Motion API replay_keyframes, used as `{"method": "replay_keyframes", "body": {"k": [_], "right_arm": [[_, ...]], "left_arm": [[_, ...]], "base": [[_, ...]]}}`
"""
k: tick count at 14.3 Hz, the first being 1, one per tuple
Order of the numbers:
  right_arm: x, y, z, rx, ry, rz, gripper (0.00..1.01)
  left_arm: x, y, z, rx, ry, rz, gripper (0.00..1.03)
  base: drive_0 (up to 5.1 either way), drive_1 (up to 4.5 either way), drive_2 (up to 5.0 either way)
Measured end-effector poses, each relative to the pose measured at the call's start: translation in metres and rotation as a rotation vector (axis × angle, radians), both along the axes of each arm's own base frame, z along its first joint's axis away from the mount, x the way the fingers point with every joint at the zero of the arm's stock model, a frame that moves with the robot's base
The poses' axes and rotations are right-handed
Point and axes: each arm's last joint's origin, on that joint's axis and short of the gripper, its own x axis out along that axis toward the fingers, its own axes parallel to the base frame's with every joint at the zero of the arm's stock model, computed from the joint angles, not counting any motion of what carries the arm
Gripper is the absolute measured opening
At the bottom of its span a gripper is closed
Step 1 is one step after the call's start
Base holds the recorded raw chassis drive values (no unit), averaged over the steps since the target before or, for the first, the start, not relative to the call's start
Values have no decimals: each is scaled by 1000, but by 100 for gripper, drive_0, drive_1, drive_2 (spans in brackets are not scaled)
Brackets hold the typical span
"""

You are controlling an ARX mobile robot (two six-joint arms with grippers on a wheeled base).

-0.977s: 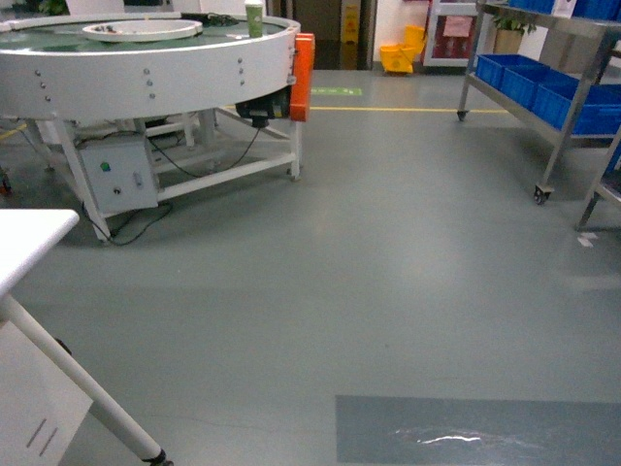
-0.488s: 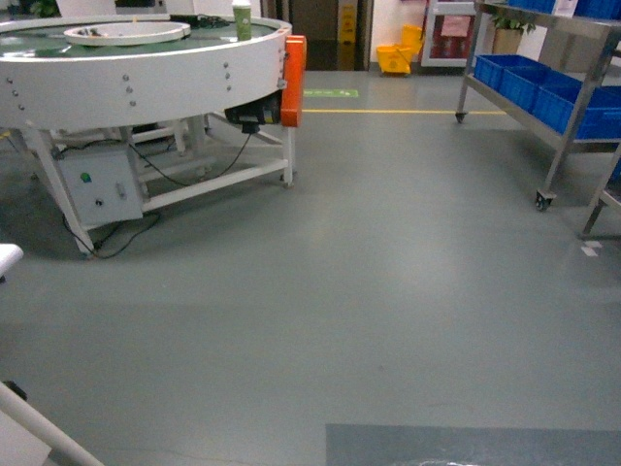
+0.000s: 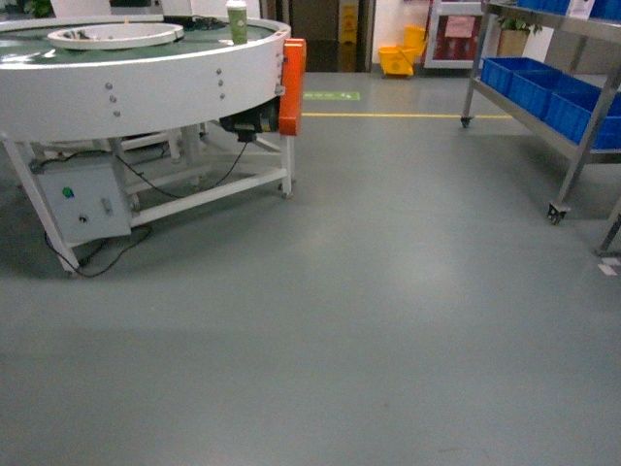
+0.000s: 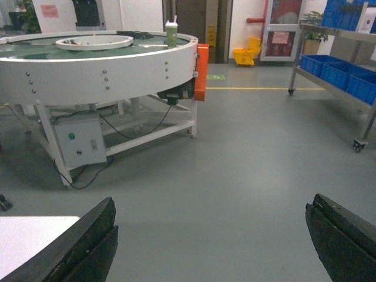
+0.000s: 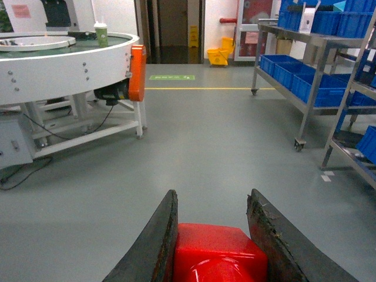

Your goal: Pick red block from blue box to shelf

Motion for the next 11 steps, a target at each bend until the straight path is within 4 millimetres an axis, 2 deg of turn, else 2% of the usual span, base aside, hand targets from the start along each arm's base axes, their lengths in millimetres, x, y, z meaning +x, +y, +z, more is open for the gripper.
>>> {"method": "replay_keyframes", "body": {"k": [11], "right_arm": [[0, 0, 0, 0, -2, 0, 29]], "left_arm": [[0, 0, 0, 0, 0, 0, 98]], "base": [[3, 418, -412]]}}
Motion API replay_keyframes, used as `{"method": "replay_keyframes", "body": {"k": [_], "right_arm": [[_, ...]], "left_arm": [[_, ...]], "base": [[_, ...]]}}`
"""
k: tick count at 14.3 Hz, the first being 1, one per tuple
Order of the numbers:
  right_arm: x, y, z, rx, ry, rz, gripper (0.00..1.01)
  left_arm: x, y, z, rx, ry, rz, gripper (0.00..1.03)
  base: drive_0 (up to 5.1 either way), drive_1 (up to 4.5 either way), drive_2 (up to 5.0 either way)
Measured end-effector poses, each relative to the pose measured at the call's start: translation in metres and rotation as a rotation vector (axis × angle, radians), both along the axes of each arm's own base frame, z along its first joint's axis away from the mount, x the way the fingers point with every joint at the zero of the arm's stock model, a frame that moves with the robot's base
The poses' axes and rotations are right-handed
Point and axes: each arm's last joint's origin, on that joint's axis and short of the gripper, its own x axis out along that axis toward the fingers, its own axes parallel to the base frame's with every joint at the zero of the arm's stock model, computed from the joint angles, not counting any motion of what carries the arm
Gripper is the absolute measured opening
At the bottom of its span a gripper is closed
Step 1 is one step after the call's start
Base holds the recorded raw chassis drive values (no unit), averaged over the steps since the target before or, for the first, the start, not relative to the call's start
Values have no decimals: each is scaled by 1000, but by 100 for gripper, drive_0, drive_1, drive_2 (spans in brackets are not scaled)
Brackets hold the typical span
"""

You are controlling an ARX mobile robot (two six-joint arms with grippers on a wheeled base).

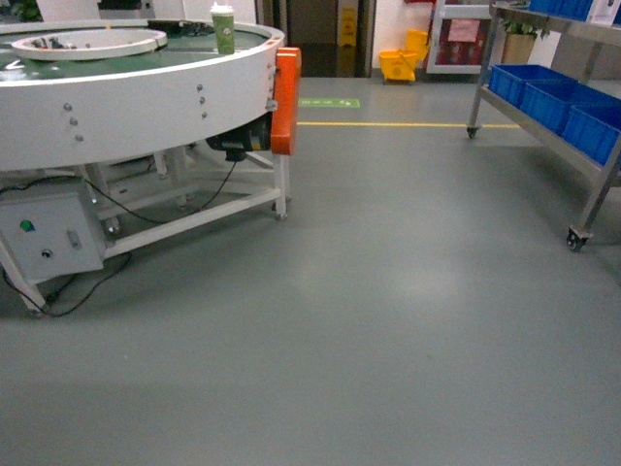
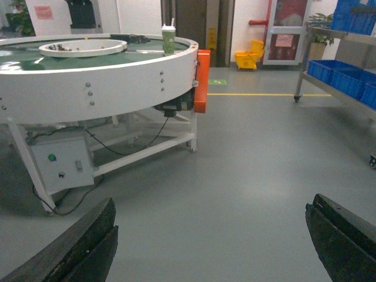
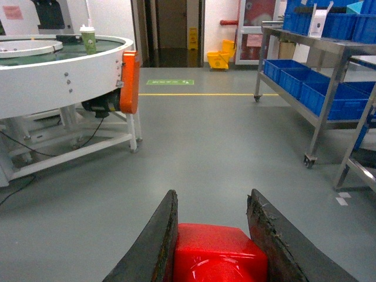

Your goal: Pick red block from blue box to shelf

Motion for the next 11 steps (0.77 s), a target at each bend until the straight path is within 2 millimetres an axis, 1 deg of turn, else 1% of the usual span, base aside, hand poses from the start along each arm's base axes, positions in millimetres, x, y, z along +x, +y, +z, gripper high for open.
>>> {"method": "replay_keyframes", "body": {"k": [11], "right_arm": [[0, 0, 0, 0, 3, 0, 29]], "left_arm": [[0, 0, 0, 0, 0, 0, 98]], "base": [[7, 423, -408]]}}
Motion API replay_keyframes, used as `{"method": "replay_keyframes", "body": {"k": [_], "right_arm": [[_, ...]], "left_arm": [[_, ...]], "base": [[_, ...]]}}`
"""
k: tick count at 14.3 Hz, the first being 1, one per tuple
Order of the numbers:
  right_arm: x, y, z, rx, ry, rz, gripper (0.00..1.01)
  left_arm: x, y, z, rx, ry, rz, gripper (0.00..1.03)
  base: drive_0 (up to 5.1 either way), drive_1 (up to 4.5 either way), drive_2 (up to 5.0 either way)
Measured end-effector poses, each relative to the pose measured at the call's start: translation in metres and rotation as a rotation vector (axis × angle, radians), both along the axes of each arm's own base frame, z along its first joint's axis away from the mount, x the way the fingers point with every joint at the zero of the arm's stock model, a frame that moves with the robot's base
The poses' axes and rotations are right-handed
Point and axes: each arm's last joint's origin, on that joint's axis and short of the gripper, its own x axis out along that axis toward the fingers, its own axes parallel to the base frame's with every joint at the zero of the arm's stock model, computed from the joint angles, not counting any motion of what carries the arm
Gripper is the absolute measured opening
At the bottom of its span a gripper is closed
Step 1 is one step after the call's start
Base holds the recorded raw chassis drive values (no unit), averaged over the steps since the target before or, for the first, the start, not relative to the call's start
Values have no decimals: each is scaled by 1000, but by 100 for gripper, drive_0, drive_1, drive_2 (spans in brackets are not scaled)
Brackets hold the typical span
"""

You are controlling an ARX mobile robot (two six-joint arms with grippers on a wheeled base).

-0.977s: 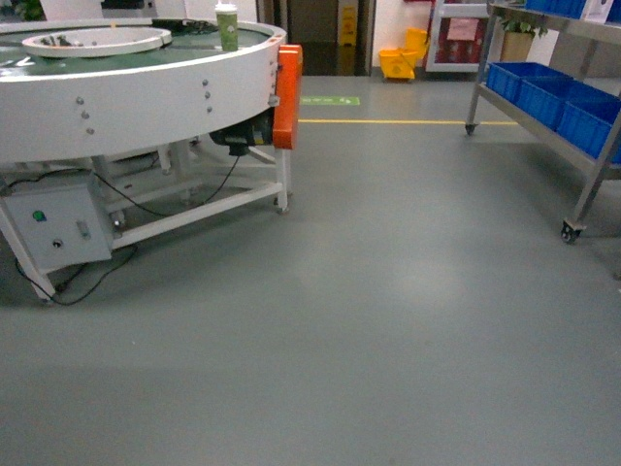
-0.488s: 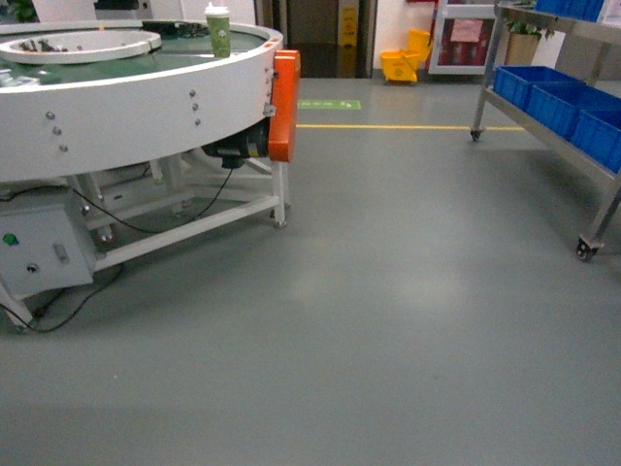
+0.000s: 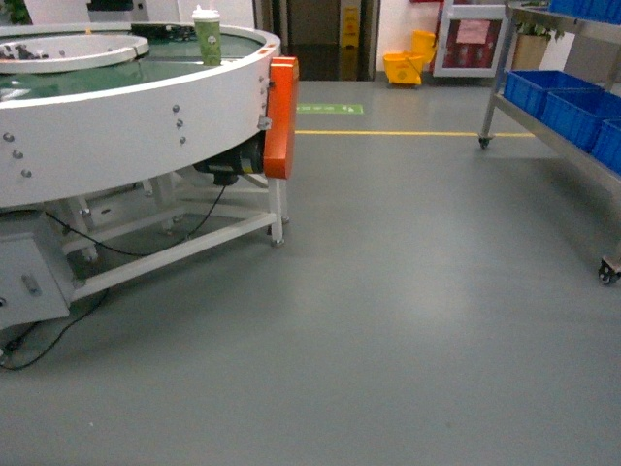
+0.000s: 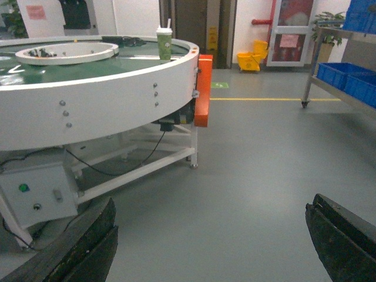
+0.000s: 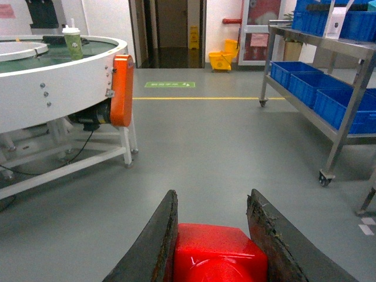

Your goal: Pick red block from blue box to shelf

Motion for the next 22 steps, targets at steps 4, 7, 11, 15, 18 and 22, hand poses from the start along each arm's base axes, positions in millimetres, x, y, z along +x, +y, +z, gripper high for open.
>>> {"method": "replay_keyframes", "body": {"k": [4, 7, 11, 15, 18, 22], "right_arm": [[0, 0, 0, 0, -2, 0, 29], [0, 0, 0, 0, -2, 0, 29], [0, 0, 0, 0, -5, 0, 29], [0, 0, 0, 0, -1, 0, 29], [0, 0, 0, 0, 1, 0, 29], [0, 0, 0, 0, 0, 0, 29]], "left_arm": [[0, 0, 0, 0, 2, 0, 98], [0, 0, 0, 0, -2, -1, 98], [0, 0, 0, 0, -2, 2, 98], [0, 0, 0, 0, -4, -1, 98], [0, 0, 0, 0, -1, 0, 98], [0, 0, 0, 0, 1, 1, 98]], "base": [[7, 422, -408], [7, 422, -408], [7, 422, -408], [7, 422, -408], [7, 422, -408], [0, 0, 0]]}}
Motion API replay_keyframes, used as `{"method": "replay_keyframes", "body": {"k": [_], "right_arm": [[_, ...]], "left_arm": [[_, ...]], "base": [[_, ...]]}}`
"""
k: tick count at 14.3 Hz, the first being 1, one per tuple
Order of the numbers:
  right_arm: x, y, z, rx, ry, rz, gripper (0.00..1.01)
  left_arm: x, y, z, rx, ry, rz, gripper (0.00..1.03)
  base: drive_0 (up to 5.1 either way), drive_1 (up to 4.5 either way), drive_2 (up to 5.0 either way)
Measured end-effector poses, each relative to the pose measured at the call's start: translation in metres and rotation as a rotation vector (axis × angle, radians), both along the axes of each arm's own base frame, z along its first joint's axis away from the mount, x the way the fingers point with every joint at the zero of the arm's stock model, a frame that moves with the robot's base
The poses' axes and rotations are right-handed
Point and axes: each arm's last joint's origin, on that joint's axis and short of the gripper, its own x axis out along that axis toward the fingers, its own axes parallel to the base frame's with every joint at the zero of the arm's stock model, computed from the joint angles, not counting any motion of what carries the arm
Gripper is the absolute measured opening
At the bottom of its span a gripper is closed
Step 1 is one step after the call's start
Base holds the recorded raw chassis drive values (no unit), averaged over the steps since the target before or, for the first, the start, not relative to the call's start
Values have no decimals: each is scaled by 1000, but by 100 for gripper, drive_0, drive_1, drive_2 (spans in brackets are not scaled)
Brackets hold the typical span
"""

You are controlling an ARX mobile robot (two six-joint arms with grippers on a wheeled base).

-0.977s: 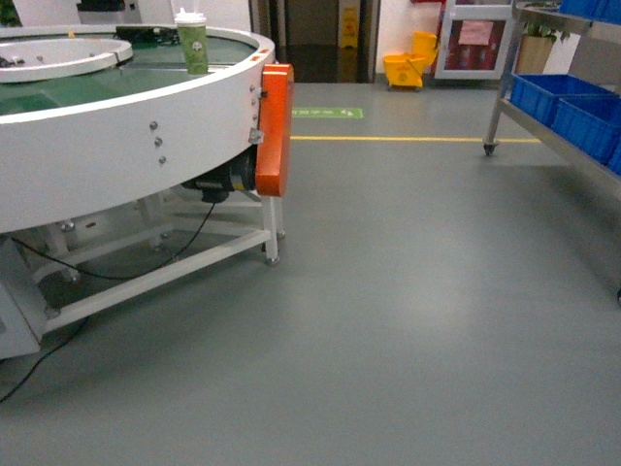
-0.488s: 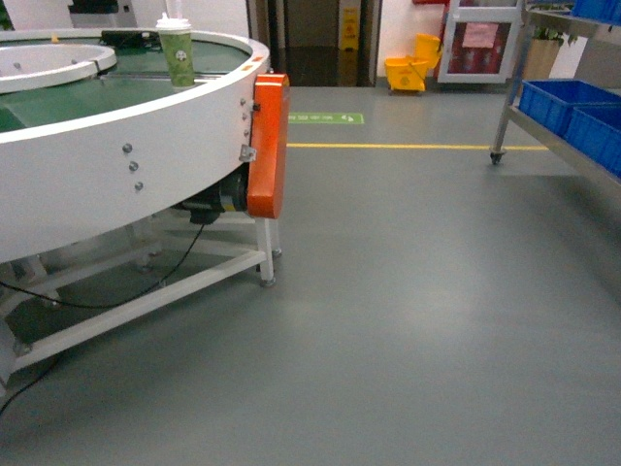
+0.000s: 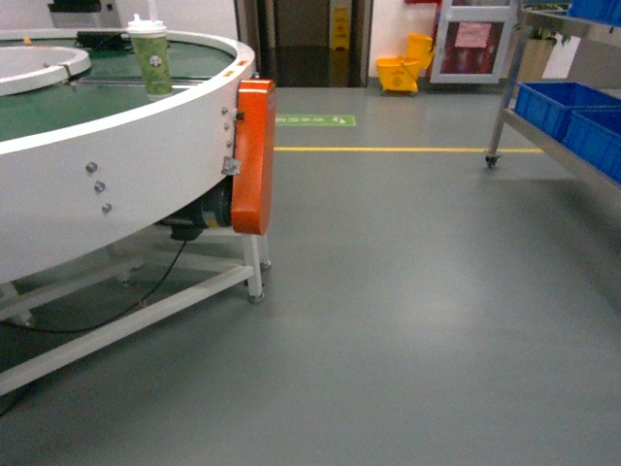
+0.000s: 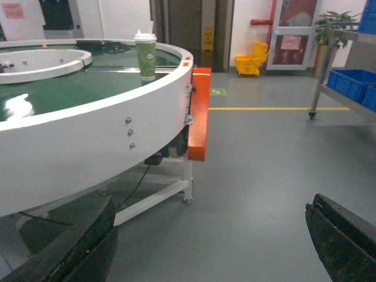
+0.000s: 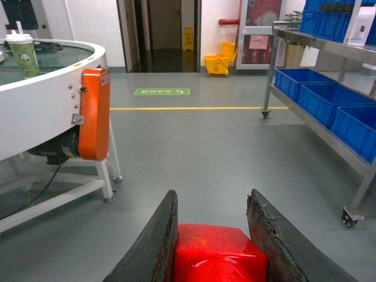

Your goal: Pick red block from blue box to shelf

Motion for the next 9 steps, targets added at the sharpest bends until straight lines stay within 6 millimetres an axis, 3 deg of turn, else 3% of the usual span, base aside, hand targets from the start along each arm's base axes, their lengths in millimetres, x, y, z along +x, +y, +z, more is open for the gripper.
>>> {"method": "replay_keyframes", "body": {"k": [9], "right_arm": [[0, 0, 0, 0, 0, 0, 29]], "left_arm": [[0, 0, 0, 0, -1, 0, 98]], "base": [[0, 0, 0]]}}
